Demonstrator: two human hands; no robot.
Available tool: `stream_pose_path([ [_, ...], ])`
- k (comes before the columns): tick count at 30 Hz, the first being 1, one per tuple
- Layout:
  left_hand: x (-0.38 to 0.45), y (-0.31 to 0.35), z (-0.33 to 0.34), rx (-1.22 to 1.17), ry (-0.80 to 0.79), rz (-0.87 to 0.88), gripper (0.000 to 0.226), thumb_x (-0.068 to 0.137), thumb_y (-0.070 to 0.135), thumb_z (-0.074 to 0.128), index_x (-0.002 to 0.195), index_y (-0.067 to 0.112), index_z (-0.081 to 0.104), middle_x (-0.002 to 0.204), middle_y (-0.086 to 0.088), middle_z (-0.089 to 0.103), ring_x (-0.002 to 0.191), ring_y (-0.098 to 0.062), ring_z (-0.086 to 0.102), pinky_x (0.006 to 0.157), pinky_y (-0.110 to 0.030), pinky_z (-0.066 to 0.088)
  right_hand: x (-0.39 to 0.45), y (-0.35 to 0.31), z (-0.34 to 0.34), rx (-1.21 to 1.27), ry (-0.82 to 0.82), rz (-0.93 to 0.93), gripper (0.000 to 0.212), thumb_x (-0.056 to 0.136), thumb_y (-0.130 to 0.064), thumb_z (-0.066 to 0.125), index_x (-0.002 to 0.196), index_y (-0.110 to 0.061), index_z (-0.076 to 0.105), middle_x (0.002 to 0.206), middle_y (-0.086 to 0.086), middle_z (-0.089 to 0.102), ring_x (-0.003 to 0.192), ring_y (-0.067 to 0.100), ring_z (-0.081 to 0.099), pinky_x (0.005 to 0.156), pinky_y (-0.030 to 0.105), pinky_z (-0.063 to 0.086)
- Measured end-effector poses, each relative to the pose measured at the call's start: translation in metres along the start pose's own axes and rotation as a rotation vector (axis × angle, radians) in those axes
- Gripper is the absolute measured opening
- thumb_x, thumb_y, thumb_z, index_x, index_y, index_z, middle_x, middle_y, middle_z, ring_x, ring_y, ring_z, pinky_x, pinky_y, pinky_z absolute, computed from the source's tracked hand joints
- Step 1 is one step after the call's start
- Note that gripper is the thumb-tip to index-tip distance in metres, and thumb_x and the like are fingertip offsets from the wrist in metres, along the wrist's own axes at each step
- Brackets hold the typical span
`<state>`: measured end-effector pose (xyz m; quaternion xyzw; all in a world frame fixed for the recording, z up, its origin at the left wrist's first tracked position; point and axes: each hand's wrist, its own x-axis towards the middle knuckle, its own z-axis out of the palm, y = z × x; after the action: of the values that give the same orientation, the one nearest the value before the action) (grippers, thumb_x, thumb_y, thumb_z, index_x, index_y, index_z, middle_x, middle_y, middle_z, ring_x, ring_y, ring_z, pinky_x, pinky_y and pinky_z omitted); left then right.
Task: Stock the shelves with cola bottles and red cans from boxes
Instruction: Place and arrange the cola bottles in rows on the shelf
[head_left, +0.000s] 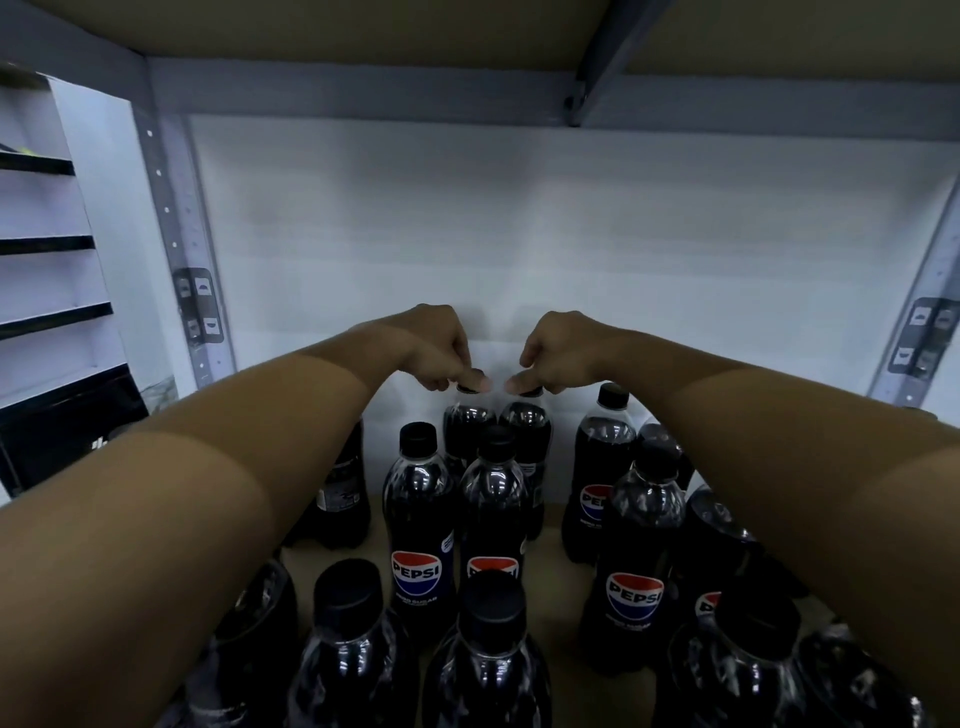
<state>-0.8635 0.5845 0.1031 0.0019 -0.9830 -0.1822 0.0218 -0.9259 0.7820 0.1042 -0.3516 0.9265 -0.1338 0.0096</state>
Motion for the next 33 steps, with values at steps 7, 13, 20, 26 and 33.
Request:
stream_pose_path([
  [7,-0.004,0.003,-0.003,0.091,-0.012,-0.007,0.024,0.087,0.032,0.082,0.103,0.014,0.079,0.086,-0.001,0.078,0.078,-0.011,0.075,0.066,-0.021,0.051,0.001,-0.006,0.005,-0.026,0.019,-0.005,0.025,0.086,-0.026,0.081,0.101,-0.006,0.078,0.087,0.008,0.076,0.074,0.017,0.069,0.071,0.027,0.054],
  [13,-0.01,-0.004,-0.006,0.07,-0.045,0.007,0.032,0.086,0.043,0.081,0.11,0.023,0.074,0.099,0.001,0.079,0.084,-0.012,0.074,0.075,-0.025,0.056,-0.004,-0.01,0.005,0.026,0.008,-0.019,0.046,0.087,-0.033,0.079,0.118,0.0,0.07,0.096,0.012,0.076,0.09,0.024,0.073,0.085,0.035,0.055],
  [20,-0.002,0.006,0.003,0.121,-0.012,0.005,0.02,0.089,0.032,0.08,0.099,0.014,0.08,0.088,-0.001,0.079,0.081,-0.014,0.075,0.067,-0.021,0.052,-0.003,-0.011,0.008,0.0,0.018,0.001,0.027,0.088,-0.026,0.079,0.1,-0.002,0.077,0.092,0.015,0.078,0.084,0.022,0.075,0.087,0.036,0.06],
  [26,-0.011,0.004,-0.003,0.049,-0.067,0.058,0.036,0.089,0.028,0.08,0.124,0.021,0.072,0.115,0.004,0.075,0.093,-0.011,0.072,0.071,-0.017,0.05,-0.008,-0.006,0.006,0.071,-0.006,0.0,0.033,0.088,-0.021,0.079,0.116,-0.004,0.072,0.104,0.012,0.076,0.09,0.023,0.076,0.09,0.035,0.059],
  [33,-0.006,0.001,0.003,0.055,-0.006,0.009,0.03,0.08,0.032,0.088,0.102,0.014,0.078,0.092,-0.003,0.079,0.082,-0.014,0.076,0.065,-0.02,0.053,-0.005,-0.006,0.012,0.03,0.025,0.003,0.025,0.088,-0.02,0.079,0.105,-0.003,0.075,0.093,0.014,0.077,0.083,0.025,0.076,0.082,0.032,0.061],
])
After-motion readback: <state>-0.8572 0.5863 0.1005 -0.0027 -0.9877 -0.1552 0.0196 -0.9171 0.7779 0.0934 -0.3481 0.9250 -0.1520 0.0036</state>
